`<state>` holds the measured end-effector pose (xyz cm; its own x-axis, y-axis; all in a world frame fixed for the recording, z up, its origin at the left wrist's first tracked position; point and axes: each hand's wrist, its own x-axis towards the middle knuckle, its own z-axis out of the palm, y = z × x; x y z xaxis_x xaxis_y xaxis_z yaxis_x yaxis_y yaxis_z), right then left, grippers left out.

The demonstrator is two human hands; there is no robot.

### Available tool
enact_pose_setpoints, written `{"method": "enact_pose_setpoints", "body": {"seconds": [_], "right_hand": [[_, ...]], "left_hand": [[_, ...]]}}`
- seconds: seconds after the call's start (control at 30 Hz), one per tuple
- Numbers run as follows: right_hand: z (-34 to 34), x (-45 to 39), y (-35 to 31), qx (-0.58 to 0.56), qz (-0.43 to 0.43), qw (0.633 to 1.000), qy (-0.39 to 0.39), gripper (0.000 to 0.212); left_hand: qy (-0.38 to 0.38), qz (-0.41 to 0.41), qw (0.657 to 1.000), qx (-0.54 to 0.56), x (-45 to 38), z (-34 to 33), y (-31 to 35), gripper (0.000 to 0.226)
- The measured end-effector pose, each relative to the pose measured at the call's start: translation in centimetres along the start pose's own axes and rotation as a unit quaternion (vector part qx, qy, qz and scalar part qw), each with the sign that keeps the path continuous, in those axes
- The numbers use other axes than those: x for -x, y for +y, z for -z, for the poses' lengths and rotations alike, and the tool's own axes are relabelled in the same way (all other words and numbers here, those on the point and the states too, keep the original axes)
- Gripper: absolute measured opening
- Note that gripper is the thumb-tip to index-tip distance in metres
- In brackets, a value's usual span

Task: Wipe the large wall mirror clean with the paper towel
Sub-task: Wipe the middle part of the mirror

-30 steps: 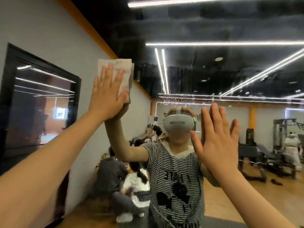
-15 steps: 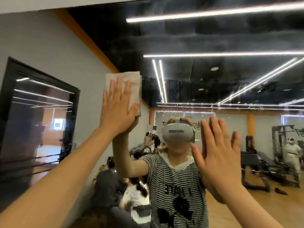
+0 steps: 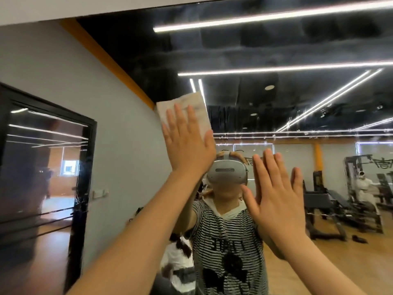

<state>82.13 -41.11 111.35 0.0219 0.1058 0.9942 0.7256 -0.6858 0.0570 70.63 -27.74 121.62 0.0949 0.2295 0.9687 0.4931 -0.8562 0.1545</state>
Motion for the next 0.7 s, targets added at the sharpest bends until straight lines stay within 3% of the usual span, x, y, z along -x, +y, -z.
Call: {"method": "enact_pose_setpoints", "body": {"seconds": [0.13,0.3,0.47,0.7], "right_hand": [[0.1,-0.1,0.2,-0.003,0.004,1.000,0.005,0.069],[0.1,-0.2,0.0,-0.006,-0.002,1.000,0.005,0.068],[0.0,-0.1,-0.2,0.004,-0.005,1.000,0.003,0.068],[0.0,0.0,0.0,0.006,0.000,1.000,0.005,0.069]], "left_hand": [[-0.007,-0.046,0.999,-0.004,-0.5,0.3,-3.8,0.067],[-0.009,0.044,0.999,-0.010,-0.7,1.2,-10.4,0.065],[0.020,0.110,0.994,0.002,-0.2,0.6,-7.7,0.066],[-0.005,-0.063,0.998,-0.001,1.2,-1.0,1.0,0.073]]}}
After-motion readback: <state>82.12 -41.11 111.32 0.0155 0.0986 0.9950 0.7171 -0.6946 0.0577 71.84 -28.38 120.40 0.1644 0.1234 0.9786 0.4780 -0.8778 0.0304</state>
